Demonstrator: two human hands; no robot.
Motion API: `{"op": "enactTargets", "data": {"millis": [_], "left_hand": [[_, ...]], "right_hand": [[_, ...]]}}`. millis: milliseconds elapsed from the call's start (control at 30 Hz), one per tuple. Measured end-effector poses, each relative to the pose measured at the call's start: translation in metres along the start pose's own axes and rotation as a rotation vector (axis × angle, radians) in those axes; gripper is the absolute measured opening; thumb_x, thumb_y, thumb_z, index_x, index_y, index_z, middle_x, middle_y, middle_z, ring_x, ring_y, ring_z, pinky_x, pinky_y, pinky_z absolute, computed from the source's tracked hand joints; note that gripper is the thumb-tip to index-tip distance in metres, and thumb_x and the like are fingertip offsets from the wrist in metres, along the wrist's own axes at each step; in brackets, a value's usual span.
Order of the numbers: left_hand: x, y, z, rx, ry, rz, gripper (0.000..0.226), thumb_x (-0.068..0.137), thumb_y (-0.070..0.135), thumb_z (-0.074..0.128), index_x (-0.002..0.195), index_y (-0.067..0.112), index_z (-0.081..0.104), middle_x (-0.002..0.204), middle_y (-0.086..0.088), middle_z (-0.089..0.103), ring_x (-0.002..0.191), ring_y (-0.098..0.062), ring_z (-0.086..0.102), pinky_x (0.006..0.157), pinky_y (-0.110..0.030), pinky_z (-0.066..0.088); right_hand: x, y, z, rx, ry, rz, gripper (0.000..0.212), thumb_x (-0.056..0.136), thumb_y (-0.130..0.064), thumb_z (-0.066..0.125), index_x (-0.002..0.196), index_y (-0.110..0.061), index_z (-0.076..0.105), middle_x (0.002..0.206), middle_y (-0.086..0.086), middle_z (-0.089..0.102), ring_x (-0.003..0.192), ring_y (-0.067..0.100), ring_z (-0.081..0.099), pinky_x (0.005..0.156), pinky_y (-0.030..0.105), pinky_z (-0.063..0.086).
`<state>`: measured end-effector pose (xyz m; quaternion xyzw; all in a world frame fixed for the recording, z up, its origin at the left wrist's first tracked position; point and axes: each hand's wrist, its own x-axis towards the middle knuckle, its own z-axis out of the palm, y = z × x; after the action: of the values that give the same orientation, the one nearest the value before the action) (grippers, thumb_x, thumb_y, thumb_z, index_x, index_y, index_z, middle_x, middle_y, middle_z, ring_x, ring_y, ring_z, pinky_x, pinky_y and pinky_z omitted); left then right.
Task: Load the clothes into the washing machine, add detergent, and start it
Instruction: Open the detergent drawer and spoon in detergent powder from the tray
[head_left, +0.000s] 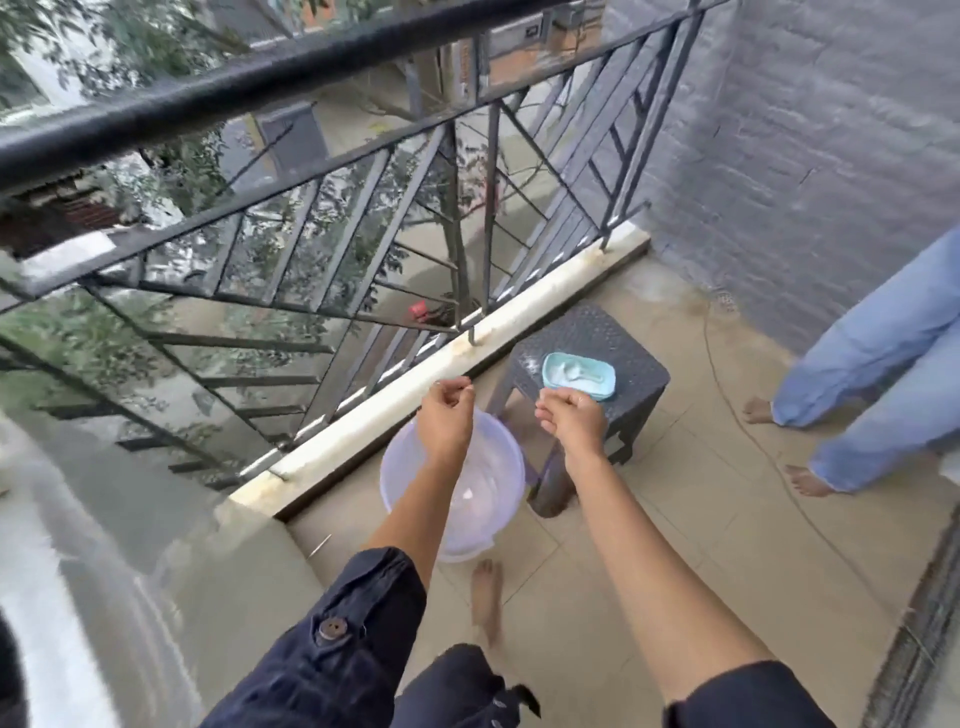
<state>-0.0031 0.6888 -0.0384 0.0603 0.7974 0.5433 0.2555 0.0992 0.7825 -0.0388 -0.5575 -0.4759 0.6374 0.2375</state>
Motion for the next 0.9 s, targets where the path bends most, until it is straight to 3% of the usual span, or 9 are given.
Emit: {"op": "enactTargets", "data": {"millis": [100, 167, 333, 500, 633, 900], "left_hand": [[0.028, 0.011, 0.039, 0.044, -0.037, 0.008, 0.020, 0.090, 0.014, 0.057, 0.108, 0.008, 0.065, 0.093, -0.004, 0.066, 0.089, -0.018, 0.061, 0.075, -0.021, 0.040], [0.045, 0.017, 0.062, 0.104, -0.072, 0.013, 0.022, 0.089, 0.016, 0.058, 0.109, 0.009, 0.065, 0.100, -0.009, 0.070, 0.094, -0.022, 0.064, 0.080, -0.026, 0.044], [0.085, 0.023, 0.116, 0.213, -0.129, -0.018, 0.026, 0.090, 0.019, 0.057, 0.114, 0.010, 0.066, 0.110, -0.012, 0.070, 0.105, -0.027, 0.064, 0.092, -0.034, 0.047], [0.117, 0.008, 0.165, 0.277, -0.190, -0.070, 0.032, 0.094, 0.020, 0.053, 0.123, 0.010, 0.061, 0.122, -0.011, 0.065, 0.116, -0.027, 0.058, 0.095, -0.030, 0.041], [0.142, -0.018, 0.200, 0.350, -0.227, -0.093, 0.036, 0.100, 0.021, 0.038, 0.129, 0.011, 0.056, 0.134, -0.012, 0.056, 0.125, -0.028, 0.050, 0.100, -0.029, 0.036], [0.191, -0.073, 0.262, 0.399, -0.295, -0.247, 0.043, 0.103, 0.024, 0.028, 0.136, 0.002, 0.048, 0.140, -0.019, 0.048, 0.129, -0.032, 0.044, 0.102, -0.031, 0.033]], "right_hand": [[0.038, -0.012, -0.013, 0.000, 0.072, -0.003, 0.017, 0.084, -0.006, 0.060, 0.071, -0.017, 0.063, 0.073, 0.006, 0.065, 0.065, 0.011, 0.061, 0.065, 0.023, 0.051], [0.064, -0.014, -0.021, -0.015, 0.112, 0.006, 0.012, 0.084, -0.007, 0.061, 0.074, -0.014, 0.066, 0.068, 0.004, 0.065, 0.065, 0.014, 0.062, 0.071, 0.030, 0.054], [0.137, 0.002, -0.042, -0.115, 0.232, 0.054, 0.022, 0.073, -0.017, 0.062, 0.054, -0.027, 0.068, 0.053, -0.009, 0.064, 0.082, 0.031, 0.069, 0.085, 0.044, 0.054], [0.187, 0.014, -0.057, -0.139, 0.335, 0.117, 0.016, 0.077, -0.014, 0.063, 0.088, -0.011, 0.075, 0.089, 0.013, 0.074, 0.090, 0.033, 0.068, 0.089, 0.047, 0.054], [0.214, 0.020, -0.065, -0.191, 0.388, 0.146, 0.026, 0.083, -0.007, 0.064, 0.108, -0.001, 0.069, 0.109, 0.012, 0.070, 0.101, 0.027, 0.065, 0.089, 0.026, 0.047], [0.290, 0.072, -0.070, -0.362, 0.346, 0.282, 0.047, 0.088, -0.011, 0.062, 0.132, 0.000, 0.050, 0.135, 0.016, 0.054, 0.122, 0.028, 0.055, 0.099, 0.032, 0.043]]}}
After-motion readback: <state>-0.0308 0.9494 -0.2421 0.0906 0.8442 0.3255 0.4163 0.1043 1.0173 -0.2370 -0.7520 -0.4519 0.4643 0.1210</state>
